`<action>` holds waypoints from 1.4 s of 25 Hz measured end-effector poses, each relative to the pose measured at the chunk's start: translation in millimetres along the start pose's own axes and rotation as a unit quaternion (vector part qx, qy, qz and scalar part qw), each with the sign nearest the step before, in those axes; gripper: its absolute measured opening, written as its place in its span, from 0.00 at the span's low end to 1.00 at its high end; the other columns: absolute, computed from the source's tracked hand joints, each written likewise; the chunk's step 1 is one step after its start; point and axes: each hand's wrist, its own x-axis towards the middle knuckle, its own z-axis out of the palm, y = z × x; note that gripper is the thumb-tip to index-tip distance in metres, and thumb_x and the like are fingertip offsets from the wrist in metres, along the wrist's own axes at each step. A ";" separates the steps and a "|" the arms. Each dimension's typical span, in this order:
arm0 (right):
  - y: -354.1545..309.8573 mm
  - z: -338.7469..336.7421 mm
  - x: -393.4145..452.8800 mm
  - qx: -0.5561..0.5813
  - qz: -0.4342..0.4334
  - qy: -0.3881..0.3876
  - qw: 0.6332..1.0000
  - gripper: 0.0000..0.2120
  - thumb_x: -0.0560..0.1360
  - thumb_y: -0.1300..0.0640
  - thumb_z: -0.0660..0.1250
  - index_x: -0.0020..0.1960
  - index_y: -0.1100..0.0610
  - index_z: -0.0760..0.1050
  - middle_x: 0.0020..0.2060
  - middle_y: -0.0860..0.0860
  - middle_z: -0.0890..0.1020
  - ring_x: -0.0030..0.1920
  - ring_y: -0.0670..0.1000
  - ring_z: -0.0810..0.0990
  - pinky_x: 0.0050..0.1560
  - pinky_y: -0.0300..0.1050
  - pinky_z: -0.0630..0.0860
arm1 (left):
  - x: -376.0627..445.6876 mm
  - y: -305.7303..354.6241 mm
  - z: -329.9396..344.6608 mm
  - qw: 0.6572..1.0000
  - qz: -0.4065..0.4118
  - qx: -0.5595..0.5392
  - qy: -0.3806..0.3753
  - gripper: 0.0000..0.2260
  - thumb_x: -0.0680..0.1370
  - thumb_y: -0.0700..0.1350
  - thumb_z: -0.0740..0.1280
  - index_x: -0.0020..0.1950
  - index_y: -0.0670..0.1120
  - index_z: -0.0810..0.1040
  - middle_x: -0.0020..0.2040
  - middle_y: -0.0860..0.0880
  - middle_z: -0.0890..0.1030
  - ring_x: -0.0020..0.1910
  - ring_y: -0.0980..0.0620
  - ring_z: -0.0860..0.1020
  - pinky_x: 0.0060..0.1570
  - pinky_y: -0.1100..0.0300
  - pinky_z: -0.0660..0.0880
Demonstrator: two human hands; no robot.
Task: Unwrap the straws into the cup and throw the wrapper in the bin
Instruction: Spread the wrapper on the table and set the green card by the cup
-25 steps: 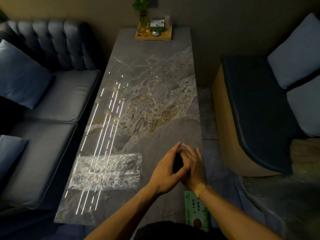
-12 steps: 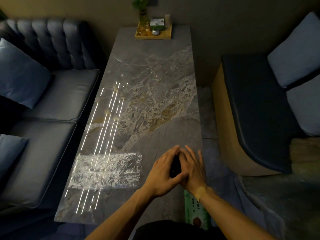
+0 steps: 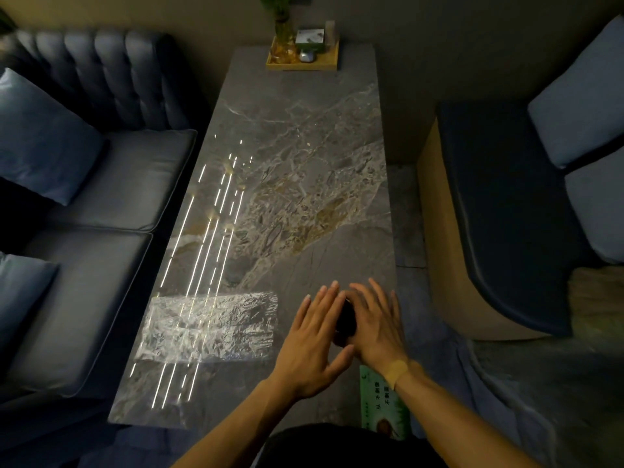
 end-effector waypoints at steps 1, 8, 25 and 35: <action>0.2 -0.2 0.3 0.001 -0.001 -0.002 1.000 0.36 0.68 0.39 0.67 0.72 0.46 0.59 0.75 0.47 0.62 0.78 0.53 0.47 0.76 0.62 0.44 | 0.7 2.2 2.4 1.000 0.004 0.015 -0.009 0.35 0.81 0.60 0.57 0.80 0.47 0.46 0.82 0.49 0.47 0.80 0.51 0.46 0.77 0.48 0.48; -4.5 0.8 4.5 -0.029 -0.003 -0.009 1.000 0.39 0.71 0.38 0.62 0.76 0.50 0.52 0.75 0.48 0.60 0.78 0.54 0.46 0.76 0.62 0.46 | 13.3 -2.3 -4.0 0.999 -0.011 0.032 -0.043 0.32 0.81 0.62 0.53 0.80 0.53 0.43 0.81 0.55 0.44 0.79 0.57 0.42 0.78 0.47 0.48; 84.1 -17.9 -91.8 0.106 0.047 0.068 0.991 0.28 0.75 0.41 0.65 0.69 0.54 0.71 0.71 0.53 0.70 0.69 0.55 0.70 0.67 0.52 0.70 | -70.1 -10.1 35.8 0.968 -0.238 -0.079 -0.002 0.30 0.72 0.72 0.58 0.70 0.60 0.66 0.68 0.58 0.72 0.65 0.60 0.71 0.61 0.62 0.70; 84.0 -17.8 -97.9 -0.114 -0.051 -0.204 0.971 0.22 0.77 0.39 0.57 0.64 0.50 0.73 0.62 0.50 0.78 0.62 0.52 0.75 0.59 0.49 0.72 | -110.6 -17.8 15.5 0.936 -0.254 0.068 -0.235 0.24 0.74 0.68 0.59 0.64 0.57 0.74 0.65 0.53 0.75 0.63 0.50 0.74 0.62 0.51 0.71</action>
